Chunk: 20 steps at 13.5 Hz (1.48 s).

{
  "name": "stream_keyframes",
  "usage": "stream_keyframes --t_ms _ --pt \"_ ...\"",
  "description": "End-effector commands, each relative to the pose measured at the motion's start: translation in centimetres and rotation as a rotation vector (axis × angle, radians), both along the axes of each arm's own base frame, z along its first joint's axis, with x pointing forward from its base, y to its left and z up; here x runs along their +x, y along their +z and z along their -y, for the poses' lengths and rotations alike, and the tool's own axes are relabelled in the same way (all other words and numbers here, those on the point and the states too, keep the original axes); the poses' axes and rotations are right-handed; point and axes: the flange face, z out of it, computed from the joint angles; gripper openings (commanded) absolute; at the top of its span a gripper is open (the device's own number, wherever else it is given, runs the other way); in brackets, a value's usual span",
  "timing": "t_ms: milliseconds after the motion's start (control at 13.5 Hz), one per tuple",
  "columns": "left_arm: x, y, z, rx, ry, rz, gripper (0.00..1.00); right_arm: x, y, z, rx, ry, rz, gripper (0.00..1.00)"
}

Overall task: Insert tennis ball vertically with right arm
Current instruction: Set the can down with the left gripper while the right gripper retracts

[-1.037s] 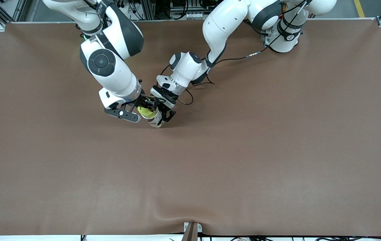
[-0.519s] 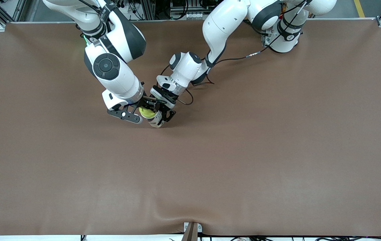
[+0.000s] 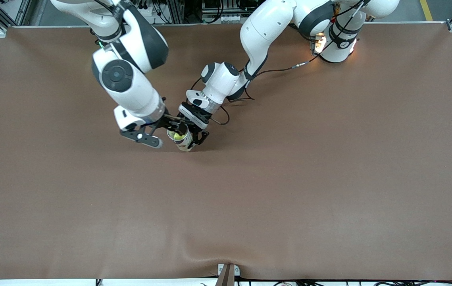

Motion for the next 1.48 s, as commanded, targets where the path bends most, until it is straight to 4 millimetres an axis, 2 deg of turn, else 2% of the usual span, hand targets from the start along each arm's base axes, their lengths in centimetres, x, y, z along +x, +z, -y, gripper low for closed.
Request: stream_keyframes --t_ms 0,222,370,667,815,963,1111,1407 --pt "-0.3 -1.0 0.2 0.000 0.002 -0.013 1.00 -0.3 5.2 5.9 -0.040 0.096 0.001 1.00" --pt "-0.3 -0.4 0.4 -0.009 0.004 -0.015 1.00 0.1 10.2 13.7 -0.054 0.225 0.021 1.00" --pt "-1.0 -0.3 0.7 -0.015 0.003 -0.026 1.00 1.4 14.0 18.4 -0.048 0.264 0.051 1.00" --pt "-3.1 -1.2 0.4 0.006 0.005 -0.069 1.00 3.2 20.4 25.1 -0.061 0.227 0.153 1.00" --pt "-3.8 -1.8 -0.3 0.040 -0.005 -0.078 1.00 3.9 22.3 26.4 -0.073 0.232 0.196 1.00" --pt "-4.2 -2.3 -0.7 0.055 -0.011 -0.086 1.00 3.9 22.5 27.8 -0.080 0.298 0.197 1.00" --pt "-4.5 -2.6 -1.2 0.074 -0.014 -0.093 1.00 3.8 22.3 27.9 -0.079 0.347 0.174 1.00" --pt "-5.1 -0.9 -1.9 0.089 -0.045 -0.132 1.00 3.9 22.0 28.3 -0.076 0.341 0.165 1.00"
